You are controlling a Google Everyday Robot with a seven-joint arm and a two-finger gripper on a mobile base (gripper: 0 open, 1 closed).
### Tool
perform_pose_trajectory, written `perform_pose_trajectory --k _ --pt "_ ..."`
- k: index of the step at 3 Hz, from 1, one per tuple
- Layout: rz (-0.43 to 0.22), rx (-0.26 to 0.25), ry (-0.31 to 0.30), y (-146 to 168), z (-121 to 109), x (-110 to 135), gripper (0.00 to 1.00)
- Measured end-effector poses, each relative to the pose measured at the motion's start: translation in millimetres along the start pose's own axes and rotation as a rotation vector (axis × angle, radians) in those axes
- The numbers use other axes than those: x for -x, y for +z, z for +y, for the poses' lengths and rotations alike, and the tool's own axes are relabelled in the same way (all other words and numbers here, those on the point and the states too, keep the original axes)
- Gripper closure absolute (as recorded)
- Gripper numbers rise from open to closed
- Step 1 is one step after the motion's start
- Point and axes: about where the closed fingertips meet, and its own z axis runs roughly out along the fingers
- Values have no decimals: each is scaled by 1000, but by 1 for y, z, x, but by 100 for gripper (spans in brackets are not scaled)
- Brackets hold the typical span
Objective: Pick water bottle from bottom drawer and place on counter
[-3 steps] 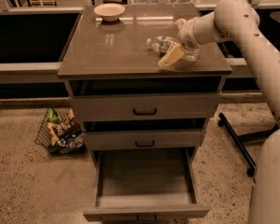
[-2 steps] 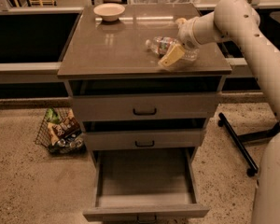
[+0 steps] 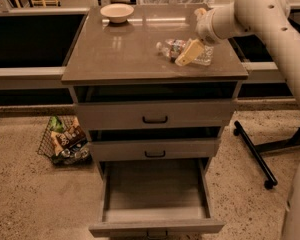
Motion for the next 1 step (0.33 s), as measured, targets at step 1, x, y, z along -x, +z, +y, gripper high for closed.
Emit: perform_pose_trajectory --k 1 --pt "40 -39 -41 -21 -11 7 0"
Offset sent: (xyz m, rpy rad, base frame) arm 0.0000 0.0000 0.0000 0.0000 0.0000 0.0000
